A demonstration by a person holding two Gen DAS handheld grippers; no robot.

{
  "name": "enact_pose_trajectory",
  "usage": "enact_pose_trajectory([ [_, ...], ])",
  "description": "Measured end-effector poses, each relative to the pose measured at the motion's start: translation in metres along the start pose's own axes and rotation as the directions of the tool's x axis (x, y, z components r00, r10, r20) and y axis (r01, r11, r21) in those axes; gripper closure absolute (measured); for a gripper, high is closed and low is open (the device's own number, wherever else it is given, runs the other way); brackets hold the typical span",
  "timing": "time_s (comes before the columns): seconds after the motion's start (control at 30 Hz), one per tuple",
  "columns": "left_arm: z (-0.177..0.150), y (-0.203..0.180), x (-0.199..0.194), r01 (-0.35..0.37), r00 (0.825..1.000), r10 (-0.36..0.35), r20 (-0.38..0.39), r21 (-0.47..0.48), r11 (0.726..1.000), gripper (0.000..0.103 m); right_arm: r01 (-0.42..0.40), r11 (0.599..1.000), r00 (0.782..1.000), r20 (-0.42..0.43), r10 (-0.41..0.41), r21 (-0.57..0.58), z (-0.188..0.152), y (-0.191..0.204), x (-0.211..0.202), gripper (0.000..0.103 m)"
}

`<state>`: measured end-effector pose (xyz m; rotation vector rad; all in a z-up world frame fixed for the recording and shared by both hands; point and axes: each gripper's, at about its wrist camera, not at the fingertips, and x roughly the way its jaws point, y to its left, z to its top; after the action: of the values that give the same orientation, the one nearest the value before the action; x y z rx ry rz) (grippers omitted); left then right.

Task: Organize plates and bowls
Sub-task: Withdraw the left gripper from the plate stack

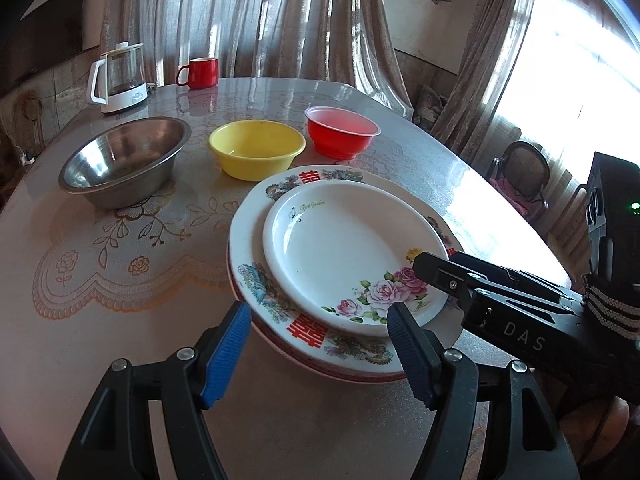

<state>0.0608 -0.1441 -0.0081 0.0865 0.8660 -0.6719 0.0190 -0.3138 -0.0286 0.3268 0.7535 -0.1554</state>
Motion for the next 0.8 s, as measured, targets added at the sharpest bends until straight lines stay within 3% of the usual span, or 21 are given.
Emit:
enact_pose_trajectory([
  [0.27, -0.002, 0.025, -0.015, -0.109, 0.993, 0.111, 0.03, -0.063, 0.992, 0.022, 0.002, 1.0, 1.0, -0.003, -0.002, 0.005, -0.001, 0.002, 0.0, 0.05],
  [0.57, -0.012, 0.063, -0.029, -0.203, 0.974, 0.217, 0.062, -0.175, 0.963, 0.013, -0.004, 1.0, 1.0, 0.016, 0.004, -0.002, -0.003, 0.01, -0.005, 0.041],
  [0.8, -0.022, 0.088, -0.035, -0.233, 0.964, 0.258, 0.068, -0.252, 0.939, 0.013, 0.007, 1.0, 0.999, 0.045, -0.007, -0.019, 0.002, 0.018, -0.011, 0.039],
])
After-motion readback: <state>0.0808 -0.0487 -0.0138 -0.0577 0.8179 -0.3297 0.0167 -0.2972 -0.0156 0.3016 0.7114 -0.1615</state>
